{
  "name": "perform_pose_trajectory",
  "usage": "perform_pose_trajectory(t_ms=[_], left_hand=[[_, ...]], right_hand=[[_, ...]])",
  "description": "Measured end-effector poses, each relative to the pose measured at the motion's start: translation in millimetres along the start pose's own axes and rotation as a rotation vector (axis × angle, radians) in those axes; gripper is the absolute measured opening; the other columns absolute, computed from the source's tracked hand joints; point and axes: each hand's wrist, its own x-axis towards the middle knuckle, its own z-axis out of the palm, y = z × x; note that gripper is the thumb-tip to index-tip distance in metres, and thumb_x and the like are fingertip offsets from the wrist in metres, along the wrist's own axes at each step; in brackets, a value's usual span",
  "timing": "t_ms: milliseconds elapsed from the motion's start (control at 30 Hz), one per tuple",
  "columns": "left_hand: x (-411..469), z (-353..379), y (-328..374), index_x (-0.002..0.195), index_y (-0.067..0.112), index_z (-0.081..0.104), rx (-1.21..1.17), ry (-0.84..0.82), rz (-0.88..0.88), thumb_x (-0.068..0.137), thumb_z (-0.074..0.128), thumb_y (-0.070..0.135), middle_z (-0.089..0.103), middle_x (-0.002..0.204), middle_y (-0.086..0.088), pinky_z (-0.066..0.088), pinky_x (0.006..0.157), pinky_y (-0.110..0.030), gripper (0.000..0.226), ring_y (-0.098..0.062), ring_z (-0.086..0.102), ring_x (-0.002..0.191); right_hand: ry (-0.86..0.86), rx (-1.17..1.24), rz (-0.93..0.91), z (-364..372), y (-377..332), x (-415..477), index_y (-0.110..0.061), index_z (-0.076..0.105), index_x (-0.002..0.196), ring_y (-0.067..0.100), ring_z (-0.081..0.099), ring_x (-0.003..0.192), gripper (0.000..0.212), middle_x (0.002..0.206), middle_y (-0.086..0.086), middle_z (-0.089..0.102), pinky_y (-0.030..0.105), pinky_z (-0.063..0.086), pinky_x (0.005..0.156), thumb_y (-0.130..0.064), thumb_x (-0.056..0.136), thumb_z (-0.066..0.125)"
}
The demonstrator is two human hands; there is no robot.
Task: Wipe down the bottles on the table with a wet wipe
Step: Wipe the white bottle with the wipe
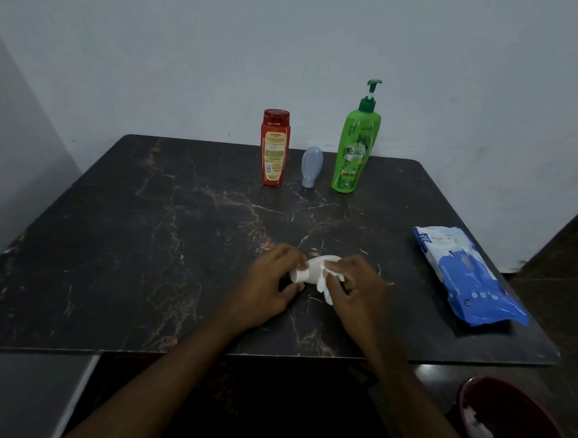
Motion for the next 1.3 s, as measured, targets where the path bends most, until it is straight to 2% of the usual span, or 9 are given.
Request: perform_pose_trajectory(t_ms=[233,367,500,633,733,867,1033,1167,1300], left_hand=[[0,0,-3,0.107,0.011,0.067,-0.014,0.023,-0.008,0.080,0.079,0.004,0.070,0.115,0.007,0.050,0.090,-0.024,0.030,-0.008,0.064,0.103],[0,-1,0,0.108,0.010,0.068,0.026,0.013,0.010,0.081,0.078,0.004,0.068,0.111,0.005,0.050,0.086,-0.026,0.030,-0.007,0.061,0.098],[-1,-2,4,0.107,0.012,0.066,0.042,-0.002,0.047,0.084,0.074,0.001,0.066,0.118,0.002,0.051,0.088,-0.029,0.027,-0.011,0.062,0.105],[-2,-1,7,0.109,0.013,0.067,0.060,-0.024,0.077,0.085,0.070,-0.003,0.064,0.126,0.003,0.052,0.092,-0.030,0.029,-0.011,0.062,0.113],[-2,-1,5,0.110,0.011,0.068,0.068,-0.014,0.093,0.087,0.069,-0.002,0.062,0.128,0.001,0.053,0.091,-0.031,0.026,-0.013,0.062,0.112],[-1,-2,5,0.108,0.011,0.068,0.078,-0.005,0.094,0.086,0.071,-0.003,0.056,0.127,-0.003,0.048,0.094,-0.016,0.026,-0.009,0.058,0.113],[-1,-2,6,0.109,0.012,0.069,0.085,0.007,0.089,0.083,0.071,-0.006,0.056,0.125,-0.002,0.050,0.092,-0.020,0.031,-0.008,0.058,0.111],[-1,-3,7,0.114,0.012,0.071,0.076,0.005,0.099,0.083,0.070,-0.009,0.055,0.123,0.000,0.049,0.094,-0.018,0.037,-0.002,0.055,0.112],[-1,-3,6,0.114,0.011,0.072,0.070,0.008,0.107,0.083,0.069,-0.010,0.056,0.123,0.001,0.051,0.093,-0.021,0.037,0.000,0.055,0.111]], right_hand=[[0.098,0.048,0.302,-3,9,6,-0.017,0.074,0.093,-0.006,0.059,0.076,0.012,0.089,-0.008,0.063,0.000,0.039,0.071,-0.010,0.087,0.067],[0.109,0.071,0.342,-3,10,6,-0.018,0.073,0.097,-0.001,0.062,0.085,0.013,0.090,-0.011,0.063,0.000,0.040,0.072,-0.012,0.088,0.067],[0.003,0.054,0.149,-1,-1,5,-0.023,0.070,0.104,-0.002,0.057,0.089,0.020,0.102,-0.005,0.061,0.015,0.045,0.084,-0.009,0.090,0.064],[-0.101,-0.054,-0.105,-5,-8,-1,-0.020,0.067,0.118,-0.007,0.051,0.091,0.032,0.106,-0.009,0.052,0.003,0.037,0.082,-0.006,0.090,0.061],[0.016,0.008,0.137,-6,-4,3,-0.018,0.069,0.112,0.001,0.059,0.091,0.023,0.102,-0.005,0.057,0.005,0.039,0.075,-0.008,0.092,0.062],[0.084,0.071,0.312,-4,-1,7,-0.016,0.069,0.108,0.016,0.063,0.100,0.017,0.108,0.003,0.064,0.009,0.038,0.080,-0.011,0.093,0.061],[0.014,-0.006,0.109,-7,-16,5,-0.016,0.068,0.111,0.007,0.055,0.088,0.022,0.104,0.000,0.060,-0.004,0.031,0.076,-0.007,0.092,0.060],[-0.124,-0.069,-0.144,0,-22,-2,-0.012,0.065,0.119,0.000,0.049,0.084,0.029,0.105,-0.004,0.052,0.007,0.040,0.075,-0.003,0.094,0.054],[-0.134,-0.103,-0.219,1,-16,-6,-0.012,0.066,0.122,0.004,0.053,0.086,0.033,0.106,-0.001,0.054,0.017,0.046,0.074,-0.001,0.092,0.057]])
